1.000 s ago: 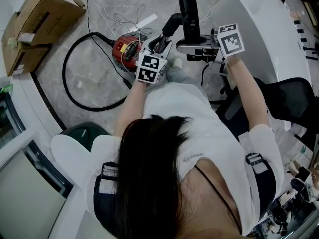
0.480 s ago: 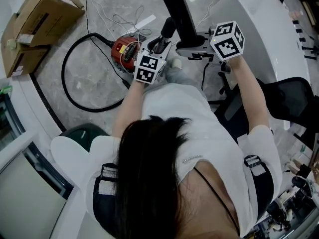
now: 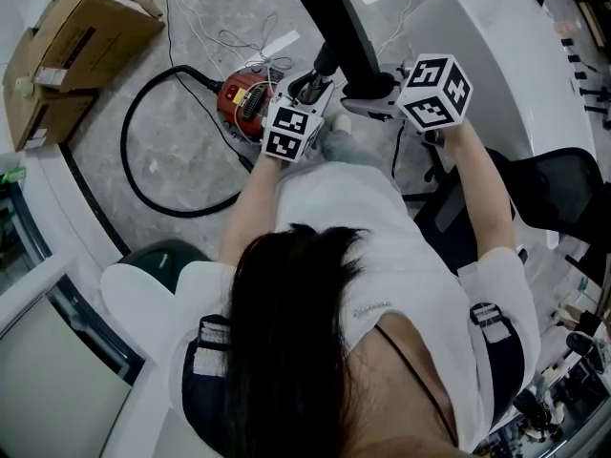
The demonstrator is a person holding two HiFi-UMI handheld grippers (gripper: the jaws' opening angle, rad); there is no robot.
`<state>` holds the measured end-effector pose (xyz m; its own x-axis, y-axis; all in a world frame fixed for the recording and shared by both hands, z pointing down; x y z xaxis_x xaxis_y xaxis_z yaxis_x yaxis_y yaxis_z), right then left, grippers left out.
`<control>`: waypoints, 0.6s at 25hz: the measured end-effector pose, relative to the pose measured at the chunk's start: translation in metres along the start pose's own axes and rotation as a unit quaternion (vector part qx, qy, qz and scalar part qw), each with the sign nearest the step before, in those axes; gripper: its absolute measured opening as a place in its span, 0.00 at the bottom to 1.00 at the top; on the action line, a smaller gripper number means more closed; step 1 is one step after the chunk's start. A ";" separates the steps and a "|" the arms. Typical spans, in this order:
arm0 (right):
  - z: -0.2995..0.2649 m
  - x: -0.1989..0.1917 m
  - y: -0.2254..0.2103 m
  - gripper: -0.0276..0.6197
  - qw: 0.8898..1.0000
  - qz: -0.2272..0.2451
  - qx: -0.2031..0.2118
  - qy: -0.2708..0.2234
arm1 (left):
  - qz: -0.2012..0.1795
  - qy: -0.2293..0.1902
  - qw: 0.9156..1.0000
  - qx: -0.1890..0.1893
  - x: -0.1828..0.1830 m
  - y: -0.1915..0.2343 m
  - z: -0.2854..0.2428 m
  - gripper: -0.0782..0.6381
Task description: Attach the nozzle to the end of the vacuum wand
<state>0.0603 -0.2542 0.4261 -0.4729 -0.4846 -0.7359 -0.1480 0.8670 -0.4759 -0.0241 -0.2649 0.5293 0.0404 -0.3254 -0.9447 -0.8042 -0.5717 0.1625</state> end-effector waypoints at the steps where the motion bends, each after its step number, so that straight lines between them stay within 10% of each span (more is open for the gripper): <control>1: -0.003 -0.002 0.000 0.18 1.000 0.007 -0.007 0.007 | -0.001 0.000 1.000 -0.001 0.000 0.001 0.000 0.33; 15: -0.010 -0.001 0.002 0.18 0.997 0.029 -0.041 0.062 | -0.033 0.010 0.999 -0.016 -0.001 0.003 0.001 0.33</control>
<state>0.0514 -0.2510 0.4309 -0.5856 -0.4194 -0.6937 -0.1859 0.9024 -0.3886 -0.0273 -0.2658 0.5300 0.1039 -0.3012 -0.9479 -0.7796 -0.6164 0.1105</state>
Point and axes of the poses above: the fingertips, and each gripper's own axes: z backward along the fingers, y to its left, x out of its top, the point moved 5 cm from there along z, backward along the fingers, and after that the axes turned 10 degrees about -y, right-handed, at the moved point
